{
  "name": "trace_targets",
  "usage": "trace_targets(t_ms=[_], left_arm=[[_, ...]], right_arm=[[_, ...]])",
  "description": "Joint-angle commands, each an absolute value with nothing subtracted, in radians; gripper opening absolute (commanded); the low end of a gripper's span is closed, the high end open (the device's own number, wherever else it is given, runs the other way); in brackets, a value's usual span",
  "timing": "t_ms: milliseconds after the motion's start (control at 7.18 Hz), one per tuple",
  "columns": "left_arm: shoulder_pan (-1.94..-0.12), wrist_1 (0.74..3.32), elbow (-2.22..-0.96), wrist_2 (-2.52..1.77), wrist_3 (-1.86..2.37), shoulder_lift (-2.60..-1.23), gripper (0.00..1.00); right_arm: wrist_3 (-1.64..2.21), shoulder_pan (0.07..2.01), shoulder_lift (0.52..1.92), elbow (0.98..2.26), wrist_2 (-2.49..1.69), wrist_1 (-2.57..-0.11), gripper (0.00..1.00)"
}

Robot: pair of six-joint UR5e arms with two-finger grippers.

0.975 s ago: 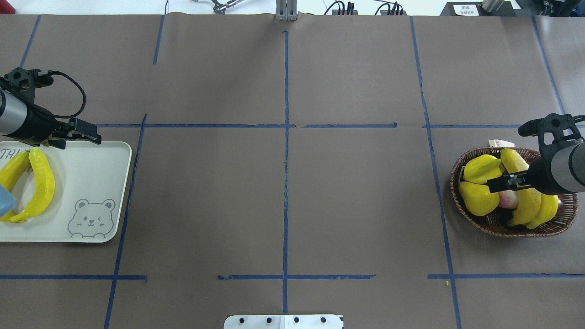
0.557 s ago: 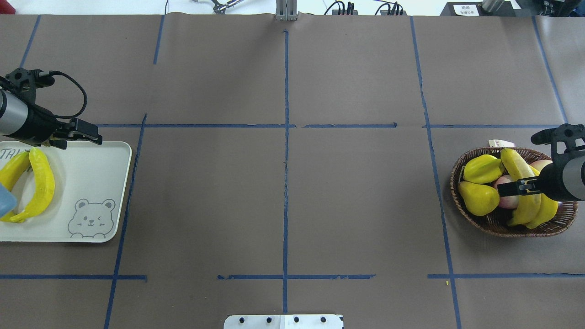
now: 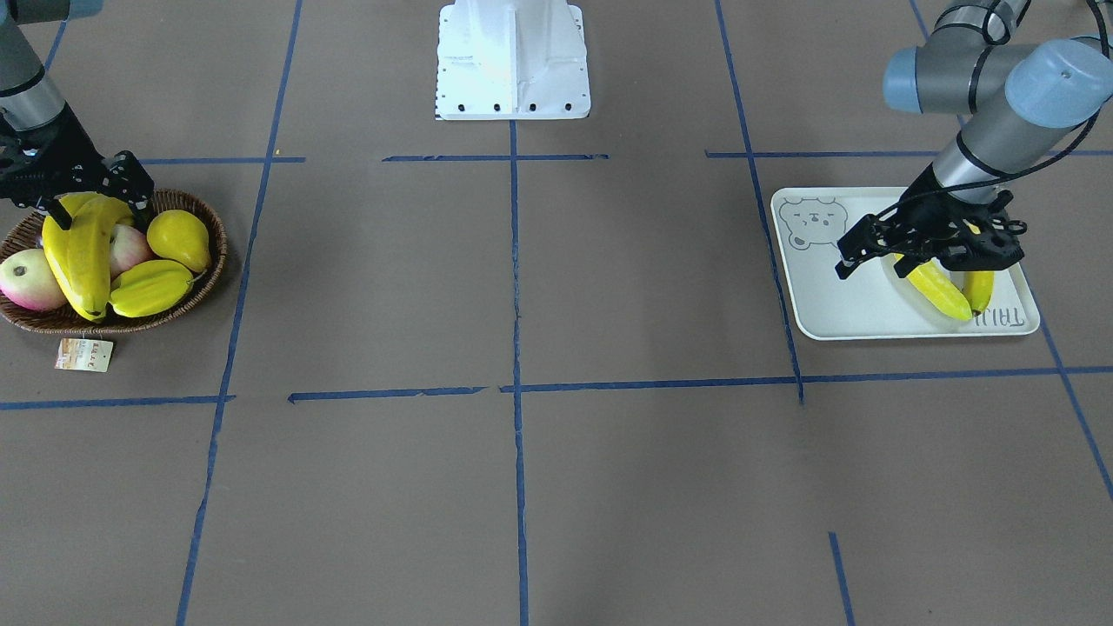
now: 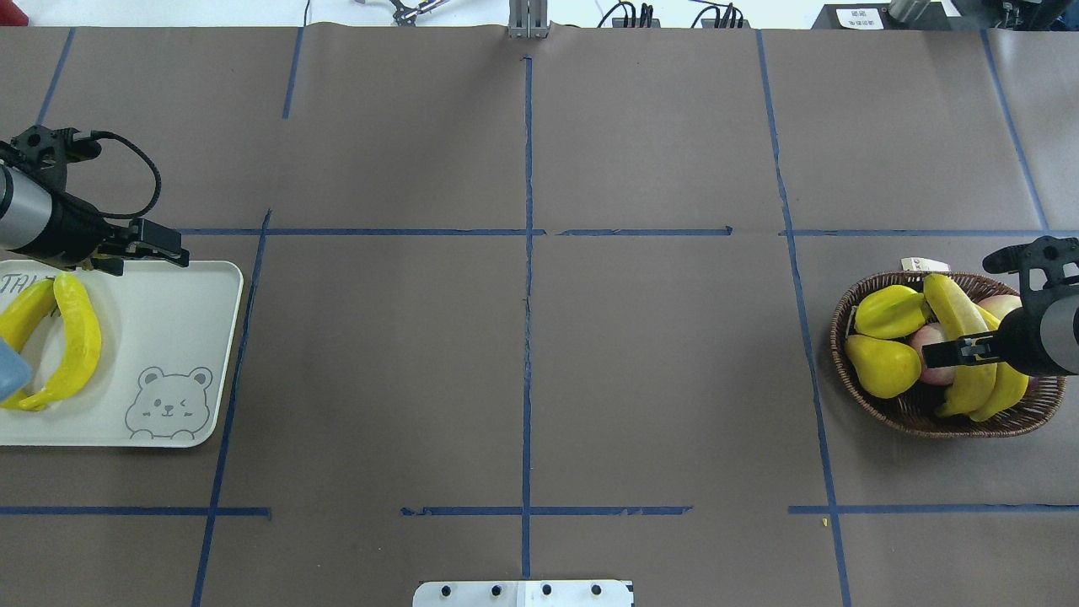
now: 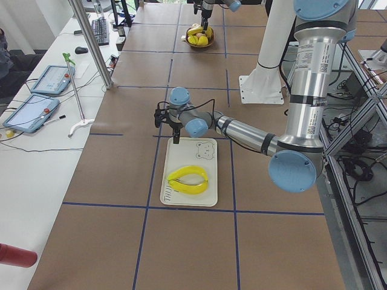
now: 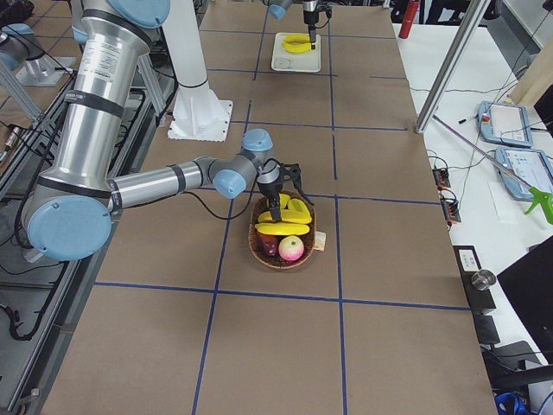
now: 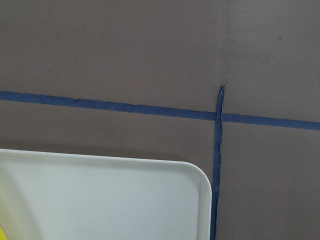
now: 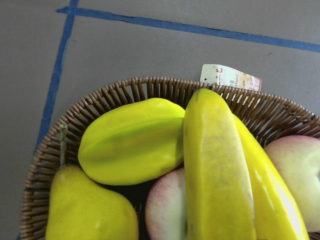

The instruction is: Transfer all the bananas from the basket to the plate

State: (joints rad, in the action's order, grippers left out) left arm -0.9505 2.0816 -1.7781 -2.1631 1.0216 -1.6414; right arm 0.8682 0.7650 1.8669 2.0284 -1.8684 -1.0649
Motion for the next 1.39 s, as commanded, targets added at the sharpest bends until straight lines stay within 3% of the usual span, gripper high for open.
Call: trace_targets(t_ms=[0,836,1253], left_arm=[[-0.950,2.082,-1.778,-2.163,1.022,-1.641,1.00],[-0.946,2.083,-1.776,-2.163,1.022,-1.641,1.00],[-0.946,2.083,-1.778,-2.164,1.022,-1.641,1.00]], right_arm=[[0.868,0.762,1.861,2.019,-1.868,-1.065,0.96],[0.868,0.761,1.858,2.002,-1.878,-1.068,0.57],[0.868,0.761,1.858,1.999,-1.878,-1.074,0.57]])
